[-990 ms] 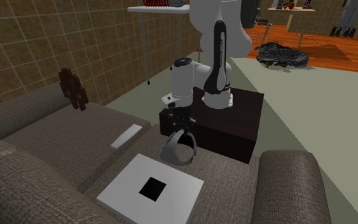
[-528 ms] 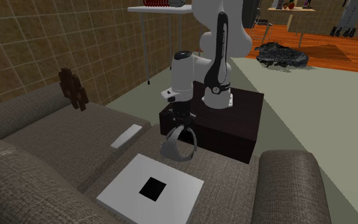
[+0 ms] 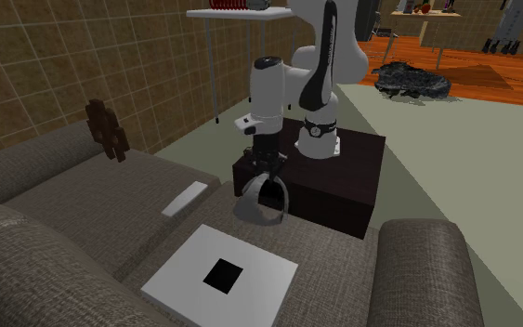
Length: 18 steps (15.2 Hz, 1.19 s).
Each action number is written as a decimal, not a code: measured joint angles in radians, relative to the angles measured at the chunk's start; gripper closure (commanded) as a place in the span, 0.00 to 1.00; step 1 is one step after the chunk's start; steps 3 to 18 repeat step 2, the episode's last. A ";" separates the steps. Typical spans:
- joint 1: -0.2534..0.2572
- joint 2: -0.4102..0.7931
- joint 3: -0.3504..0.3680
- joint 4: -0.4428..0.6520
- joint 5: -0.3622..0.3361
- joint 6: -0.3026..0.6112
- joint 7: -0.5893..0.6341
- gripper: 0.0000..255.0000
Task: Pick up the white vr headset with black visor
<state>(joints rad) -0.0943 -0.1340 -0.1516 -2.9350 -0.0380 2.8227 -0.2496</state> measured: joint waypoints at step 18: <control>-0.005 -0.037 0.003 -0.002 -0.011 -0.035 0.009 1.00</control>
